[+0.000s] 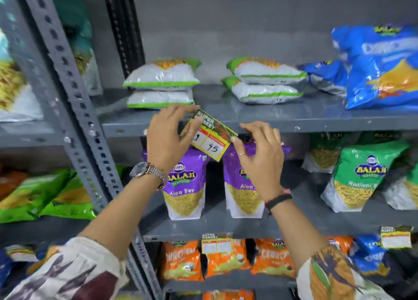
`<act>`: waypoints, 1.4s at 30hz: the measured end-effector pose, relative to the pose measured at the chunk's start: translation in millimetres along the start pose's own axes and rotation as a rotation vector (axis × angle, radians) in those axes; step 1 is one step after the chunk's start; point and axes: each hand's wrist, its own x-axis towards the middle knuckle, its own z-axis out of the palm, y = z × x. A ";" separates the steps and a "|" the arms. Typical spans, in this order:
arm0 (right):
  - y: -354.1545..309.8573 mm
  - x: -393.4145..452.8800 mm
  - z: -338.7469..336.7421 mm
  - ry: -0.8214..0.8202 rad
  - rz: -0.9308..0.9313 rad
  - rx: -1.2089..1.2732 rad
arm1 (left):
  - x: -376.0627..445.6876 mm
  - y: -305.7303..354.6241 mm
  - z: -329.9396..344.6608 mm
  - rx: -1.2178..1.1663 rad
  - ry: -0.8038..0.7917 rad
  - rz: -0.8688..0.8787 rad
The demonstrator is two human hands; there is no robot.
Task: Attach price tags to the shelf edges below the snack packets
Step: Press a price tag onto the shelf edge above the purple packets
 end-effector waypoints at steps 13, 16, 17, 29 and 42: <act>-11.8 27.5 -3.9 -0.189 -0.014 -0.041 | 15.0 -2.3 -0.7 -0.087 -0.105 -0.233; -14.4 38.3 -10.2 -0.229 0.004 -0.052 | 11.9 -1.6 2.0 -0.147 -0.083 -0.290; -15.0 42.7 -12.9 -0.234 0.019 -0.057 | 11.7 0.1 2.8 -0.174 -0.074 -0.301; 2.0 49.2 -32.0 -0.473 0.007 -0.092 | -12.1 -7.7 3.1 0.020 -0.192 -0.039; -2.3 60.3 -26.9 -0.360 0.026 0.005 | -1.9 1.1 6.3 0.041 -0.108 -0.118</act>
